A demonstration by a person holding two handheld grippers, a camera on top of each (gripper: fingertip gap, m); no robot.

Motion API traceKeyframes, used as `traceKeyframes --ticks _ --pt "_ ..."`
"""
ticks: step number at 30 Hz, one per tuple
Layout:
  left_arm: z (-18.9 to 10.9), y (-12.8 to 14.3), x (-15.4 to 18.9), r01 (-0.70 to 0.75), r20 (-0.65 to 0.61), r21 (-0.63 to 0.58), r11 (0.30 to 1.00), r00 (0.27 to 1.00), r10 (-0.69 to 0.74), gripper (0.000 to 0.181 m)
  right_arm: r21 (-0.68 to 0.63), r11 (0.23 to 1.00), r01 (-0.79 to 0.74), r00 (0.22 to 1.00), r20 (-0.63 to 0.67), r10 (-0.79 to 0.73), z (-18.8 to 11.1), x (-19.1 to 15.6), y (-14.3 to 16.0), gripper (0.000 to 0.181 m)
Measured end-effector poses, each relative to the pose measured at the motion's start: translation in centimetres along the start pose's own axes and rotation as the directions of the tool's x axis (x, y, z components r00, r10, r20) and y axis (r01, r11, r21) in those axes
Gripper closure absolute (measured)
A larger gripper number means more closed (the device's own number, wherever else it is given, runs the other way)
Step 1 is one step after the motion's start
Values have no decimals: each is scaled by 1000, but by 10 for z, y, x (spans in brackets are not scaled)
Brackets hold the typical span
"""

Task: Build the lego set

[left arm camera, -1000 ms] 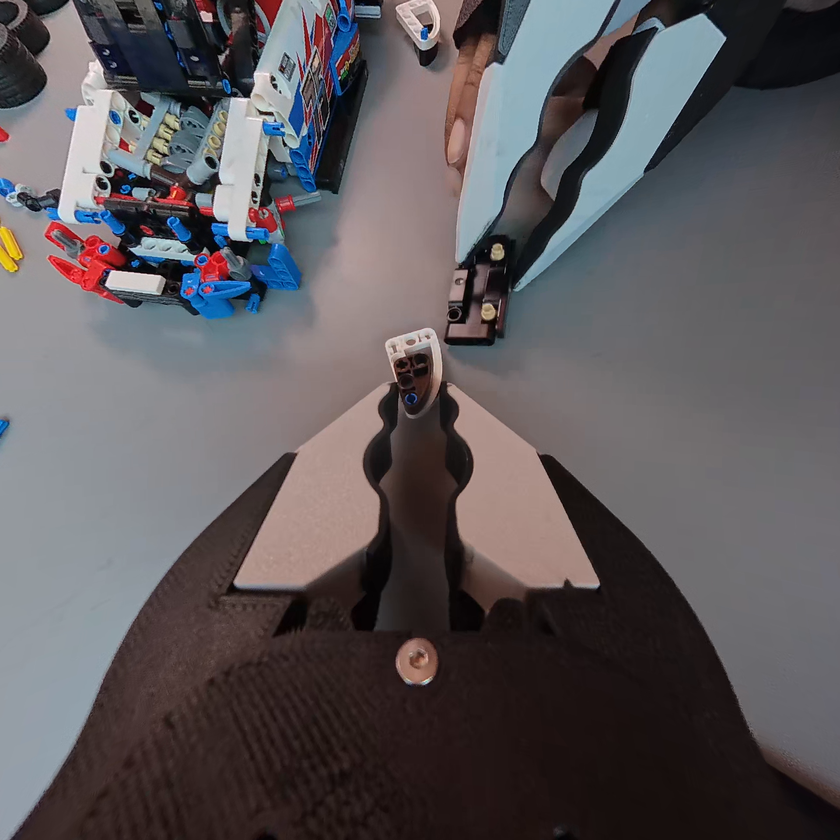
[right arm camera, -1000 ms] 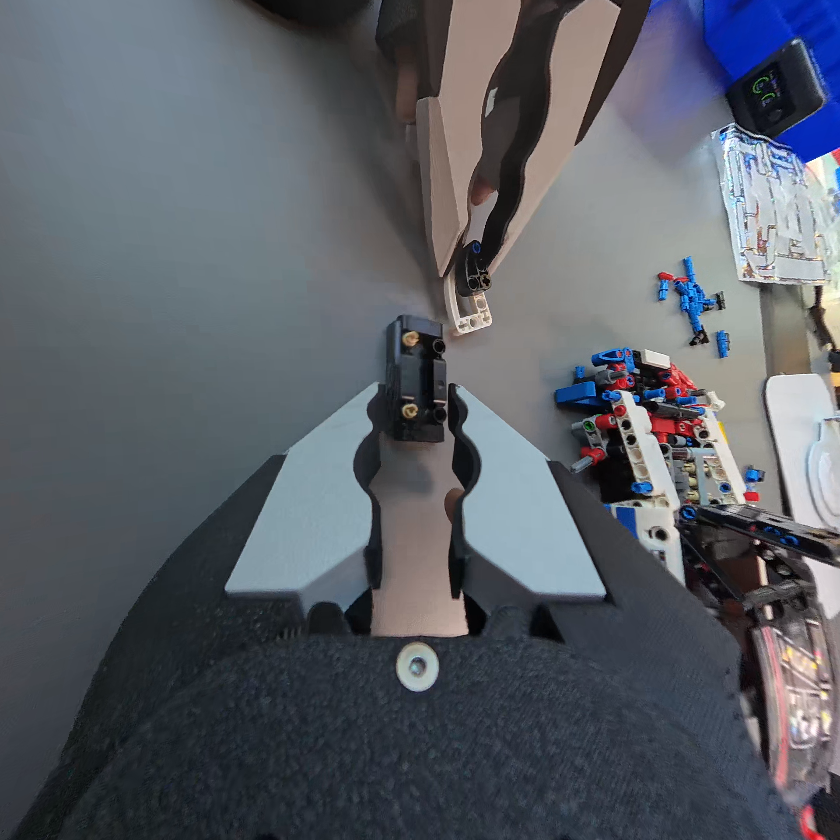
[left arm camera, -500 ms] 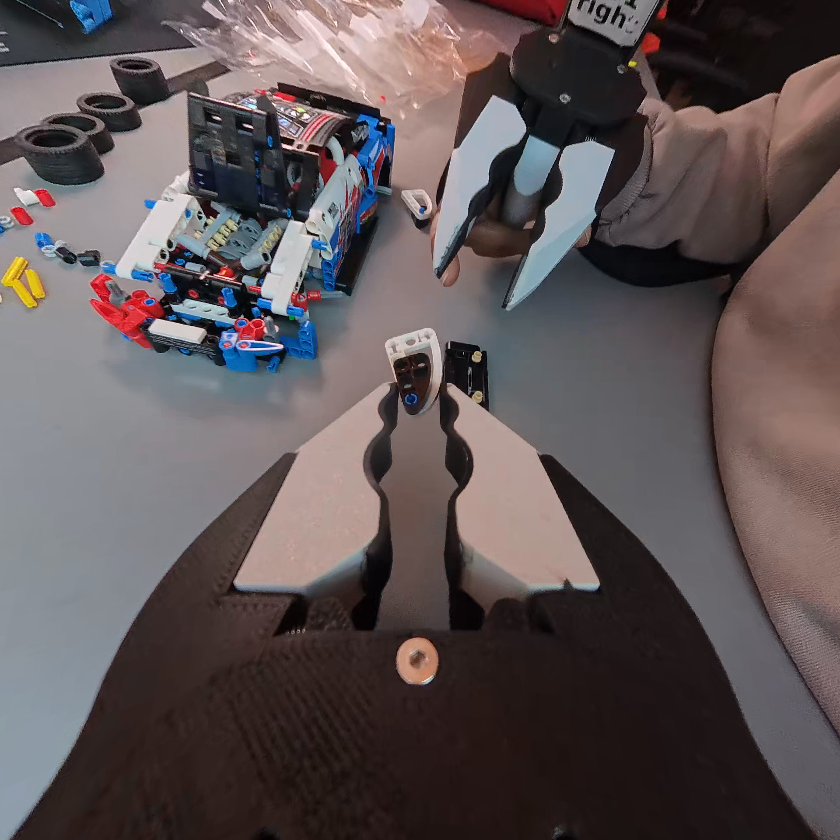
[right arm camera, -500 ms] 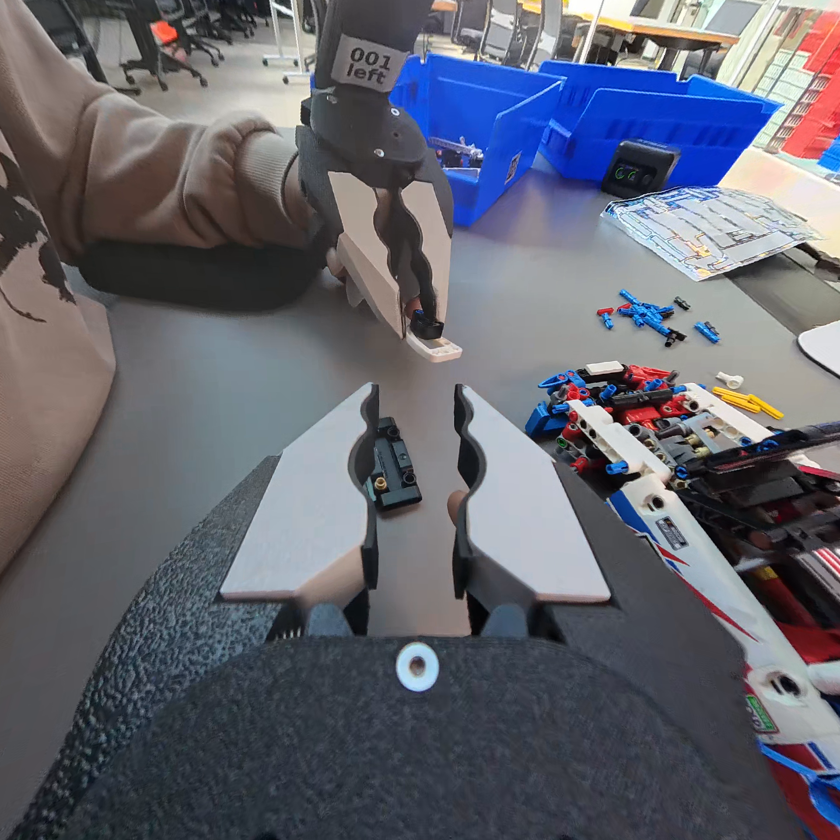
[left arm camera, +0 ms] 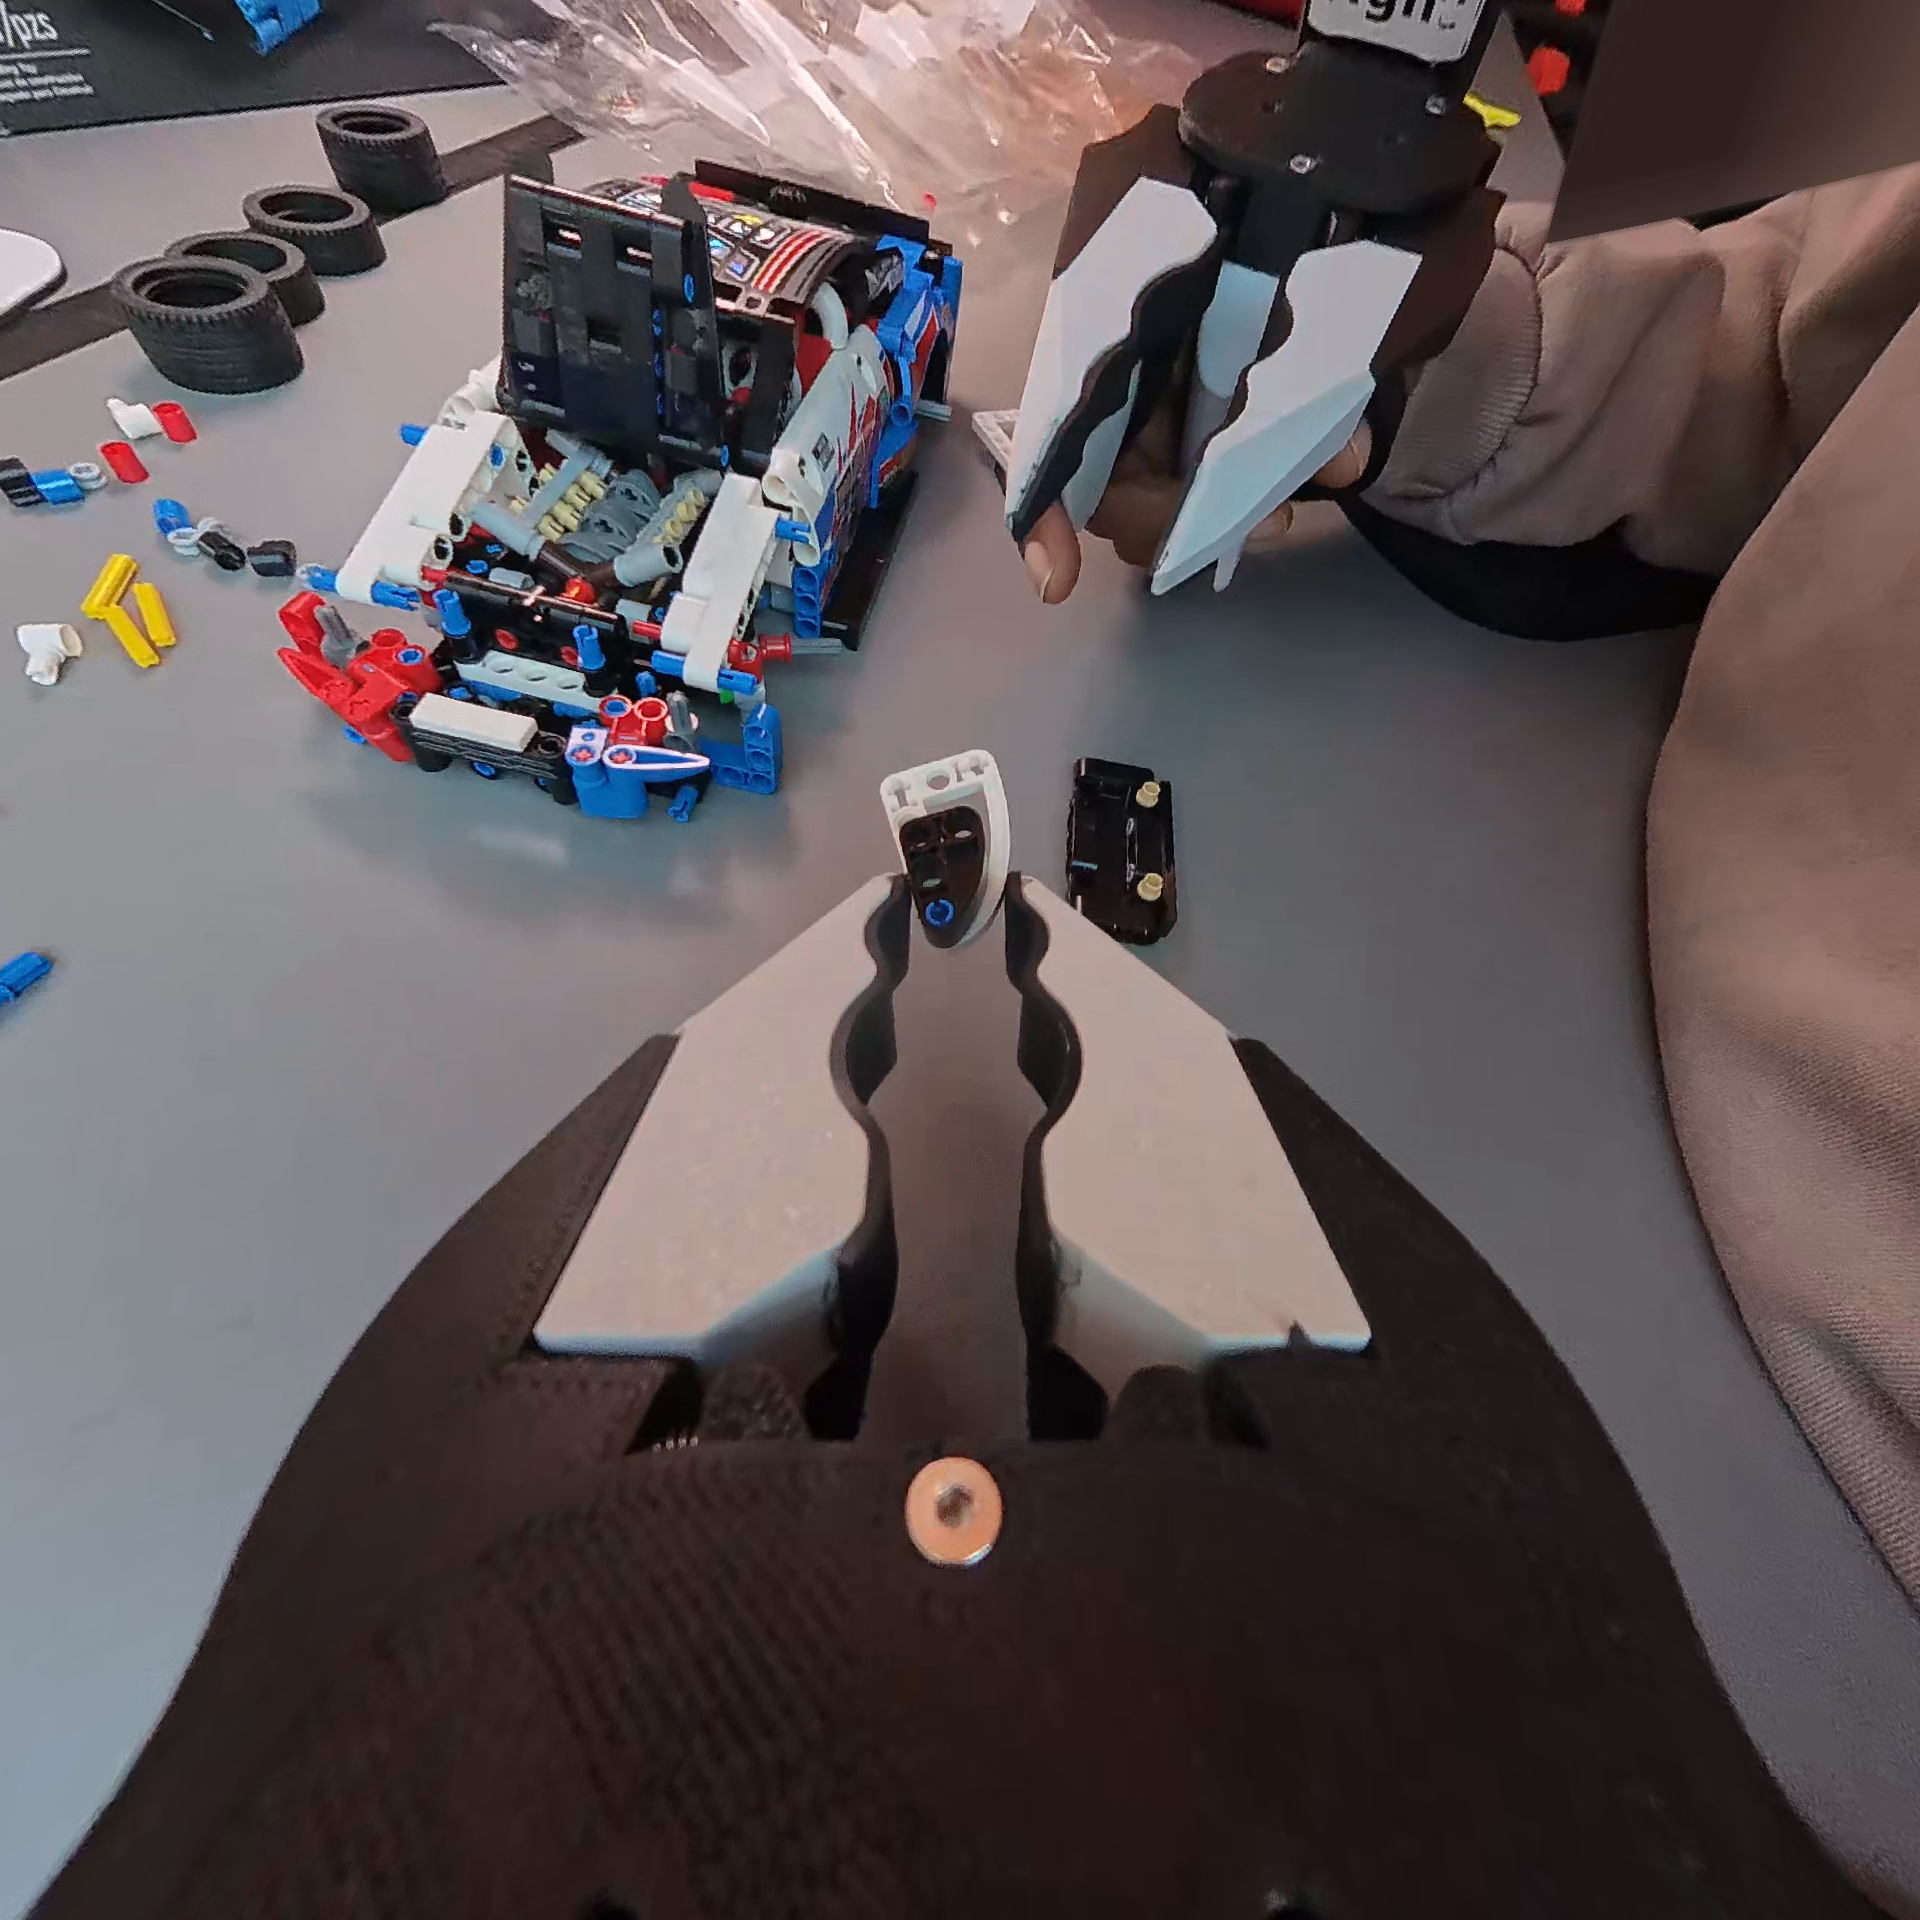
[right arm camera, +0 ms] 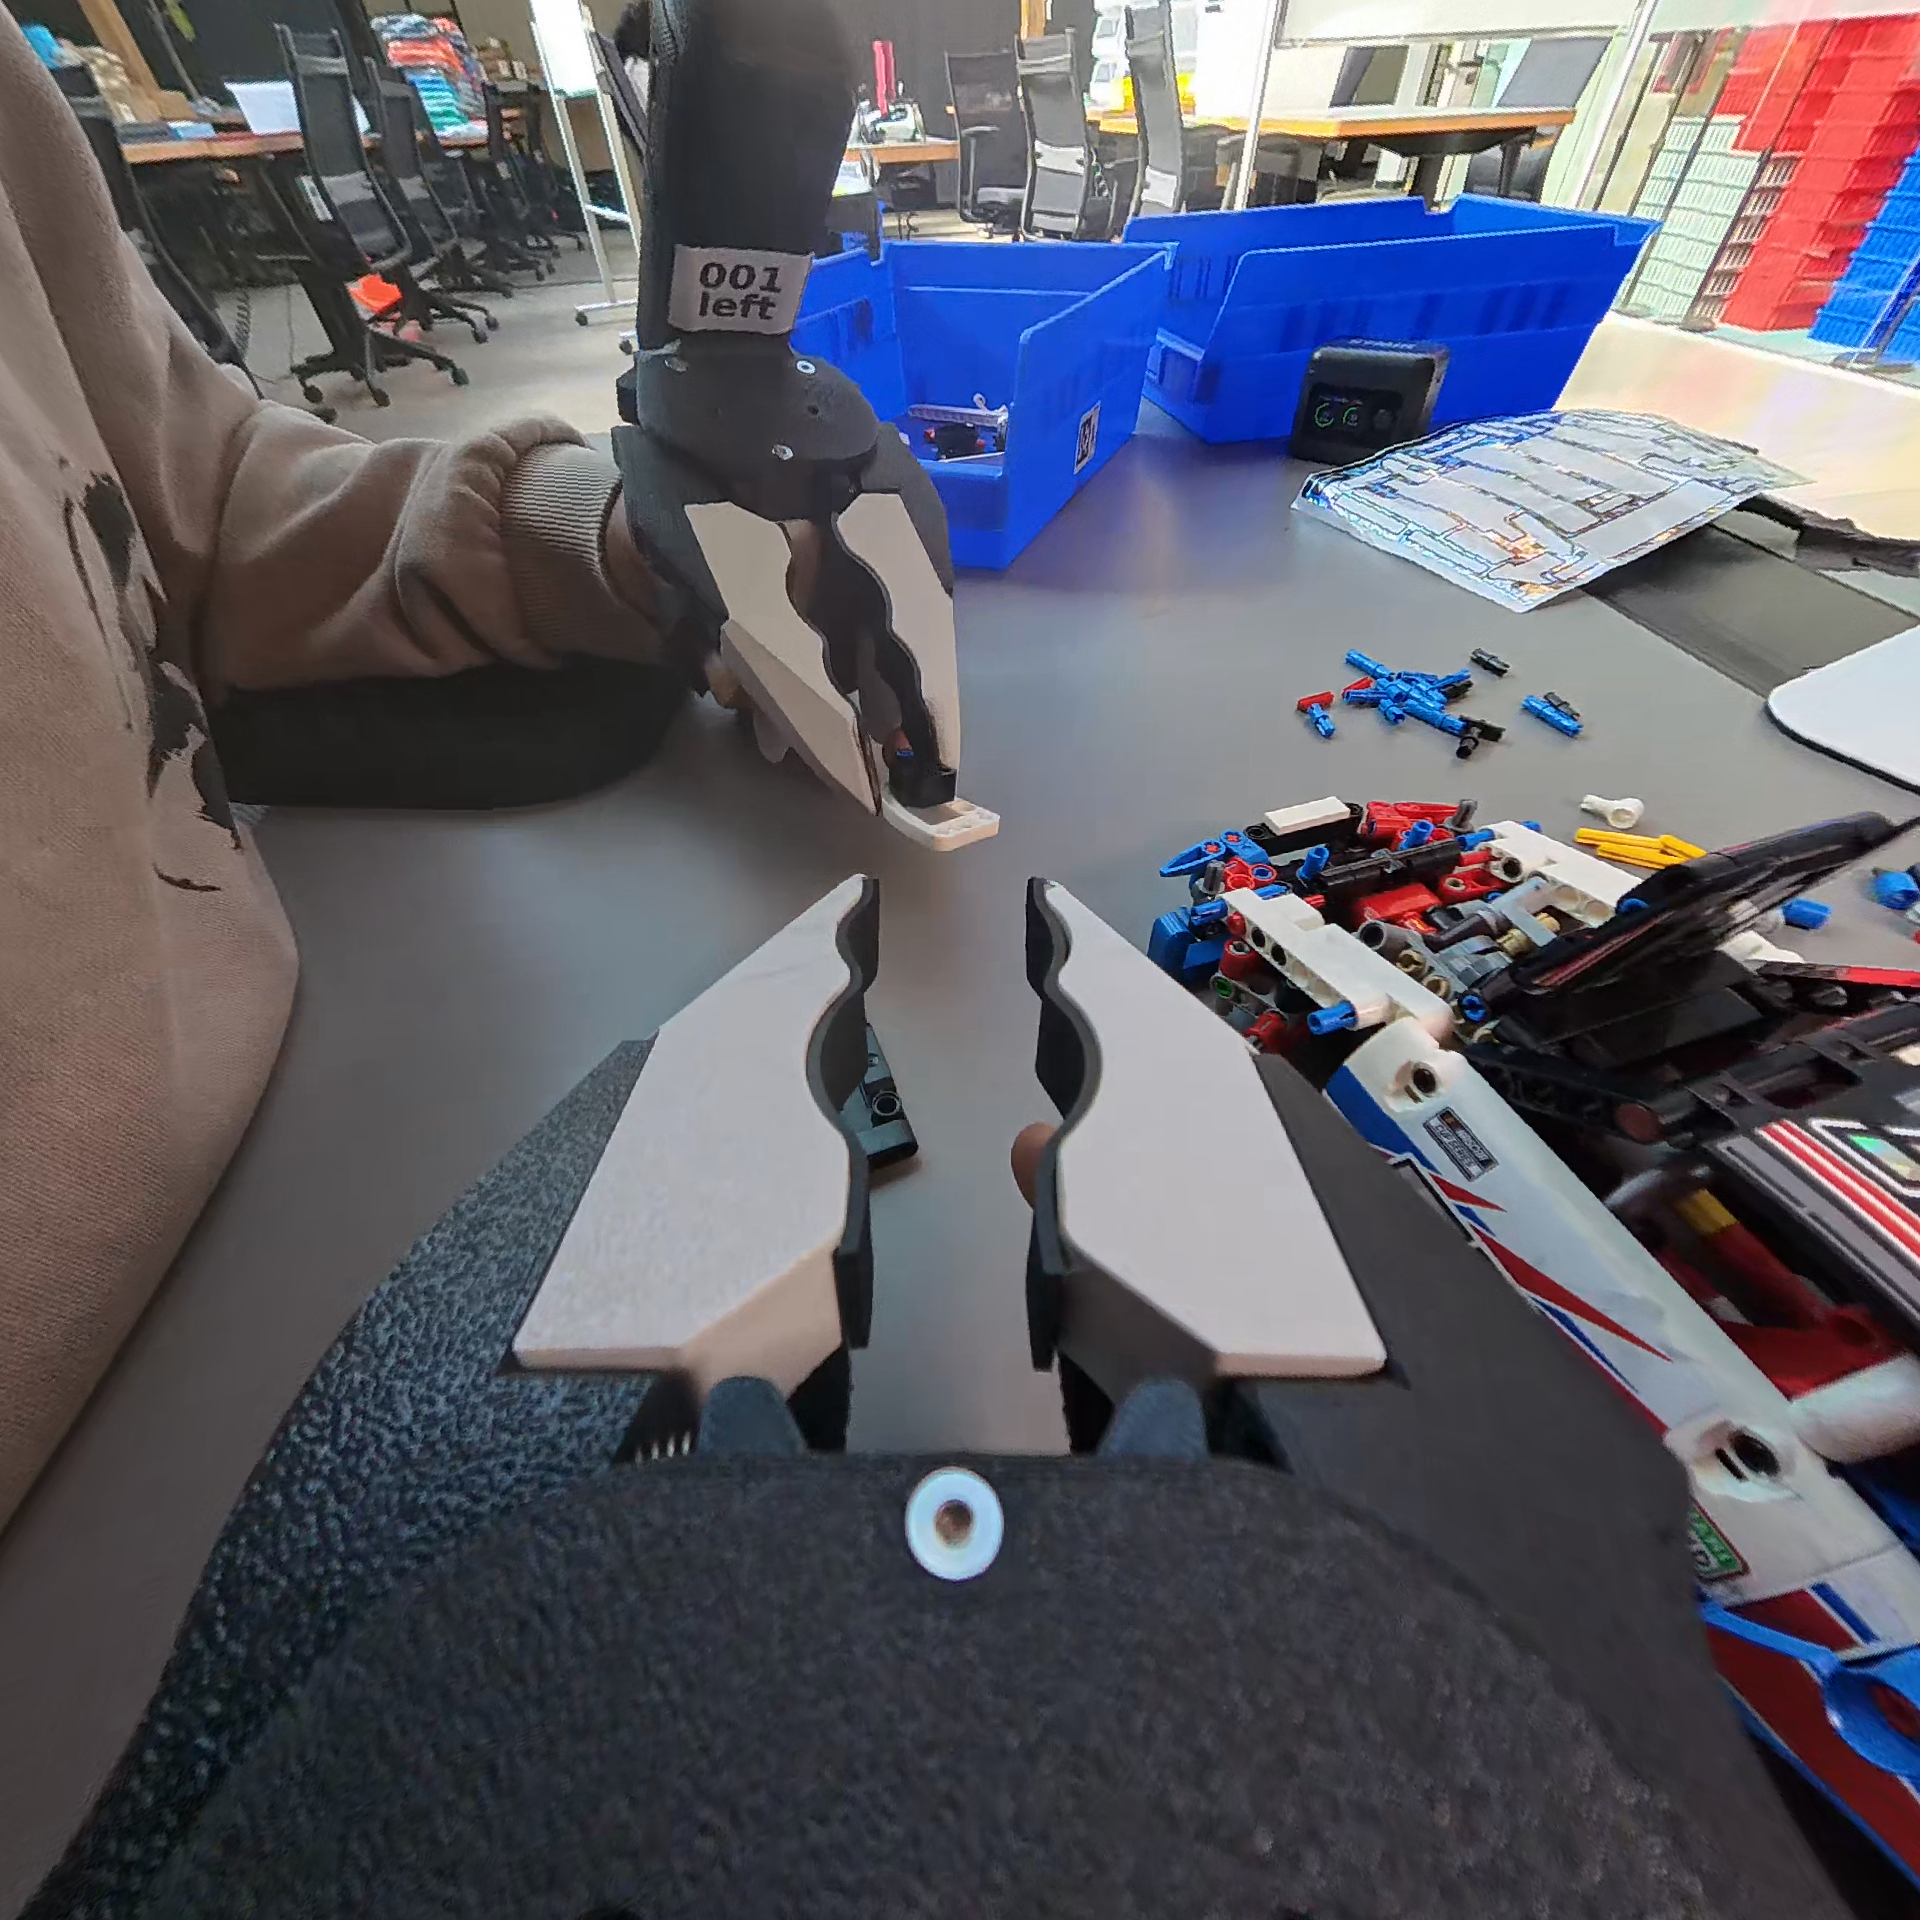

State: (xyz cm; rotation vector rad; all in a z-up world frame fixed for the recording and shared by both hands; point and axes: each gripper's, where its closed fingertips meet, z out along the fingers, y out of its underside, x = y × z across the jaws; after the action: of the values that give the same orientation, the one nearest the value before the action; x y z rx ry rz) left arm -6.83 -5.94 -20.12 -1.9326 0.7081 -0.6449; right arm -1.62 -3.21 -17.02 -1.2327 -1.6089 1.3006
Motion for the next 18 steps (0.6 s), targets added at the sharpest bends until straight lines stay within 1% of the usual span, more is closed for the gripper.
traceKeyframes --ticks 5,12,18 --pt "4 6 4 -51 1 -43 998 999 51 166 2 1000 -12 1000 1 12 0 1 0 156" --pt "5 11 6 -83 3 -79 993 997 83 166 -6 1000 -3 1000 -4 3 1 1 1 157" --pt "8 19 7 -124 11 -136 983 992 127 166 -18 1000 2 1000 -13 -2 1 2 2 158"
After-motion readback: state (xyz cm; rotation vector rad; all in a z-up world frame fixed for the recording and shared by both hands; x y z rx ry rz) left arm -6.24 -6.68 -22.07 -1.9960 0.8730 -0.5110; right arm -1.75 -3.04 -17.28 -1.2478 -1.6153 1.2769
